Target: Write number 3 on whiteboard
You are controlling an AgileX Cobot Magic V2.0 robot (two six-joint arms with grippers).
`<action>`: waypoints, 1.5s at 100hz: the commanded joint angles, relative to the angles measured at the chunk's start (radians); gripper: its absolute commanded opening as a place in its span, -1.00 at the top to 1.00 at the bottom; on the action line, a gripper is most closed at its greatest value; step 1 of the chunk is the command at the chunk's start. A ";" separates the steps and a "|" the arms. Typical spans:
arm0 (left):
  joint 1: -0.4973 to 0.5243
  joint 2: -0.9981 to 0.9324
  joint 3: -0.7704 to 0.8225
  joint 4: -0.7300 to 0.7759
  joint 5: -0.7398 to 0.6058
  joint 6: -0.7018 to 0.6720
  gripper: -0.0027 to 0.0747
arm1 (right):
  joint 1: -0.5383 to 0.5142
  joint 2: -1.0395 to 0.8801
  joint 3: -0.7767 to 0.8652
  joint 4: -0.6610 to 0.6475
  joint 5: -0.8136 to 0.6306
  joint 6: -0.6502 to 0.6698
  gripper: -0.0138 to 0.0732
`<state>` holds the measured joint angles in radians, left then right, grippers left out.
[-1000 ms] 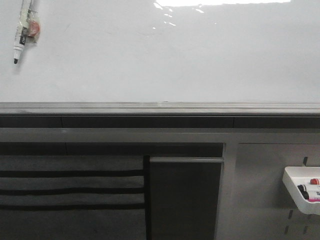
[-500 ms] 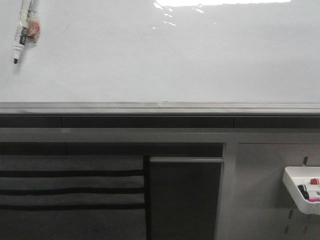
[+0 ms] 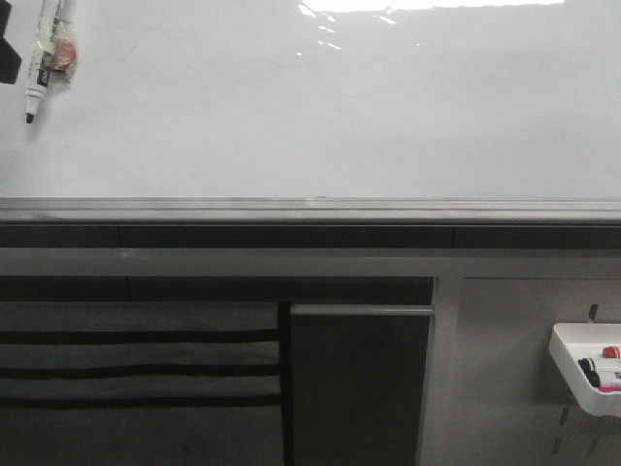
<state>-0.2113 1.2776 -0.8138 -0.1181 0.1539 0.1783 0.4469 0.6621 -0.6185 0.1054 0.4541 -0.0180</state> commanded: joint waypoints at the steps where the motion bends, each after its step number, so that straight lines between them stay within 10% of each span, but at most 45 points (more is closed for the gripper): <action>1: -0.008 0.039 -0.071 -0.003 -0.086 0.000 0.12 | 0.001 0.005 -0.036 0.002 -0.086 -0.010 -0.73; 50: -0.008 0.172 -0.151 -0.003 -0.135 0.000 0.13 | 0.001 0.005 -0.036 0.002 -0.086 -0.010 -0.73; 104: -0.060 0.162 -0.151 0.022 -0.102 0.009 0.98 | 0.001 0.005 -0.057 0.023 -0.040 -0.010 -0.73; 135: -0.089 0.042 -0.219 0.041 0.331 0.154 0.98 | 0.001 0.079 -0.214 0.069 0.226 -0.032 -0.73; 150: -0.150 -0.011 -0.256 -0.122 0.619 0.427 0.98 | 0.001 0.181 -0.305 0.228 0.341 -0.270 -0.73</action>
<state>-0.3270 1.3185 -1.0249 -0.1363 0.6573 0.4583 0.4469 0.7947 -0.8492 0.2324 0.7851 -0.1329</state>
